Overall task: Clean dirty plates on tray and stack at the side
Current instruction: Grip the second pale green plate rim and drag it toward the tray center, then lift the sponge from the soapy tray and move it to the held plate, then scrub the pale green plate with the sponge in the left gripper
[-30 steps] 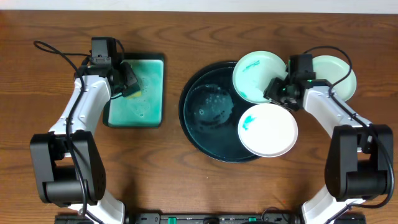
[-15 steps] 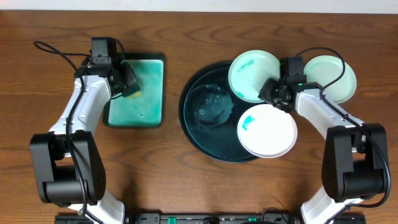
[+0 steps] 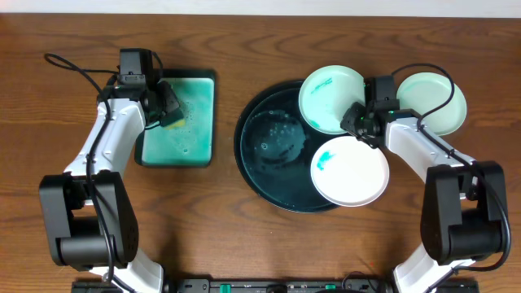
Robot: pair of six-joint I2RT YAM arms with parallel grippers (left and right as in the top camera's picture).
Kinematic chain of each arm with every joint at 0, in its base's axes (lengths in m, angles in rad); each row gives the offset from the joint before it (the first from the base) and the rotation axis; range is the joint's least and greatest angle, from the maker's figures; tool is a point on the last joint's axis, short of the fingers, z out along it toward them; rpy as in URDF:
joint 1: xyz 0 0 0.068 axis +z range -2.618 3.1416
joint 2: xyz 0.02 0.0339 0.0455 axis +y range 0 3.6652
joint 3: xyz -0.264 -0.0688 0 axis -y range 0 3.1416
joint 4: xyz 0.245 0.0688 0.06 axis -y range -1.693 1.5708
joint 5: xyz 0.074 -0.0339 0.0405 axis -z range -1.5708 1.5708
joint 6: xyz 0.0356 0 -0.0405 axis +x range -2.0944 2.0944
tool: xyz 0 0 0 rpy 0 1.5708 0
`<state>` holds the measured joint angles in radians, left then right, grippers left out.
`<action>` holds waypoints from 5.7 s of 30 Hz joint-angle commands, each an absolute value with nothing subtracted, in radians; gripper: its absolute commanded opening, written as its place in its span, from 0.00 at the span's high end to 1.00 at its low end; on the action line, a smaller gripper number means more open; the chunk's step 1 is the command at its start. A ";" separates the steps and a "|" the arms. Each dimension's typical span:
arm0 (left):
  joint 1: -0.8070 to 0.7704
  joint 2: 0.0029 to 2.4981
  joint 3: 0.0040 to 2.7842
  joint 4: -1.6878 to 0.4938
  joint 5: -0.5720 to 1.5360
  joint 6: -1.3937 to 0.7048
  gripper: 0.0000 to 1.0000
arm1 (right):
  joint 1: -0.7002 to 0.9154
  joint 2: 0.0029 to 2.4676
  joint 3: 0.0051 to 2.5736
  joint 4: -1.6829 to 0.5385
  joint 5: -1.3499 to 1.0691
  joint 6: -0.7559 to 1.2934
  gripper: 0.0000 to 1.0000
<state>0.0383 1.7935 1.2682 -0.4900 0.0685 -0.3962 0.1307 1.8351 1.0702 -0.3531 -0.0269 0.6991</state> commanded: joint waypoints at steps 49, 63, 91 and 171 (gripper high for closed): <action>-0.052 1.789 1.274 -0.470 0.071 -0.356 0.93 | 0.172 1.874 1.117 -0.174 -0.110 0.118 0.72; -0.052 1.790 1.274 -0.471 0.072 -0.356 0.93 | 0.186 2.012 1.117 -0.015 -0.183 0.044 0.78; -0.051 1.959 1.261 -0.463 -0.176 -0.404 0.93 | 0.289 2.021 1.117 -0.048 -0.186 0.044 0.99; -0.560 1.969 1.274 -0.200 0.168 -0.458 0.93 | 0.290 2.021 1.117 -0.112 -0.192 0.112 0.99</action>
